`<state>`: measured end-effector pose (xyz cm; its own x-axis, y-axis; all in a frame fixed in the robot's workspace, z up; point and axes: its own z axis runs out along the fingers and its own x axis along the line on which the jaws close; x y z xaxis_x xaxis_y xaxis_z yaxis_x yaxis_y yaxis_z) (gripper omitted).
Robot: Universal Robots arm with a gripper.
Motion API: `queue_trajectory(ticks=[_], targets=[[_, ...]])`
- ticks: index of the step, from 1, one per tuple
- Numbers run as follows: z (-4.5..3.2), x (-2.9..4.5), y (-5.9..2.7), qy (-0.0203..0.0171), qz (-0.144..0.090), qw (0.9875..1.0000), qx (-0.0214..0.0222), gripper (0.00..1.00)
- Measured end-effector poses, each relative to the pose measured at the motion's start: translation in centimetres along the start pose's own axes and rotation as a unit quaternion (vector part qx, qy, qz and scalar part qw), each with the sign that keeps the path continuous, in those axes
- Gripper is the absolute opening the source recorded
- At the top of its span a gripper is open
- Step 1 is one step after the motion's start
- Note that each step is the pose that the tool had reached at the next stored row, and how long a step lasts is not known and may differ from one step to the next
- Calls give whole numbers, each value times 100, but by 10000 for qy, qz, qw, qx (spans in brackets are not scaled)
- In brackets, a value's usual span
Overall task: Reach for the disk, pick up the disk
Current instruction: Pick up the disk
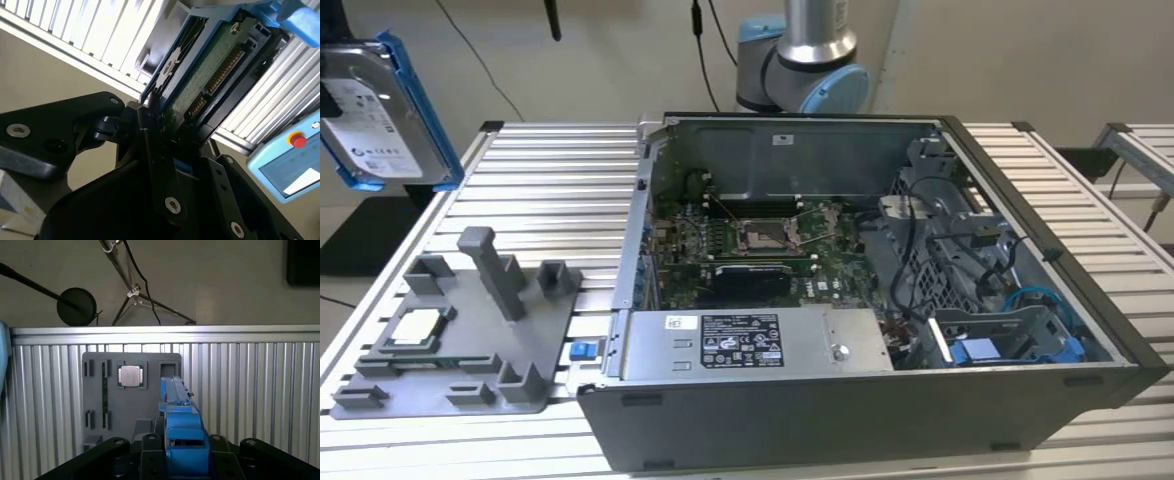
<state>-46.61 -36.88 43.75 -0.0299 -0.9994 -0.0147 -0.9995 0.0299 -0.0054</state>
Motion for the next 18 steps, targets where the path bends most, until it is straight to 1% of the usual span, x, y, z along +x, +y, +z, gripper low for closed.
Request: queue_trajectory(ticks=[18], targets=[[-536,-8,-3,1,0,10000,-1,0]])
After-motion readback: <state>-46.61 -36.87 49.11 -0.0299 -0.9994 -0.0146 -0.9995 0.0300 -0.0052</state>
